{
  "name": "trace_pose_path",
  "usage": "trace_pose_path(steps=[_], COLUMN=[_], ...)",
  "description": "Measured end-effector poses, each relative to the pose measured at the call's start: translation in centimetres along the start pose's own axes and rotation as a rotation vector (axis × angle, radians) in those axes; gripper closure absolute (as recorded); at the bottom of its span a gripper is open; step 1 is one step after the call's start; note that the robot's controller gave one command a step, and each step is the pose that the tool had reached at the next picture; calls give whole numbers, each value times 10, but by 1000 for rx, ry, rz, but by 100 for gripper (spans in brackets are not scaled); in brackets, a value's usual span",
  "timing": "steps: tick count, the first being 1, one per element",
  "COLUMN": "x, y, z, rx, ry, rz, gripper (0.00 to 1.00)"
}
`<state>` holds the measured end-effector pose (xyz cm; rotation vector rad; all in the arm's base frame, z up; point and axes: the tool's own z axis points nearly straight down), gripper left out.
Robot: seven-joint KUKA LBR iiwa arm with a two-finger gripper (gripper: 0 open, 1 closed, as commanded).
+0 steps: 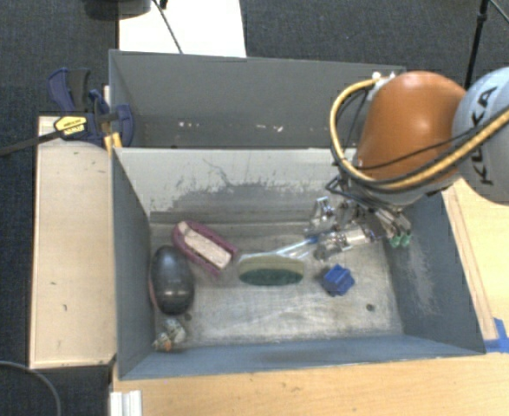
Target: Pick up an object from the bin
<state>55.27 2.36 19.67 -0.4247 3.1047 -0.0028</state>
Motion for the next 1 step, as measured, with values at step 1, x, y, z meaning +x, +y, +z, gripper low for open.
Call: trace_pose_path(steps=[1], x=[12], y=[38], z=[-43], rx=[-2], ry=[2], rz=[329], gripper=[100])
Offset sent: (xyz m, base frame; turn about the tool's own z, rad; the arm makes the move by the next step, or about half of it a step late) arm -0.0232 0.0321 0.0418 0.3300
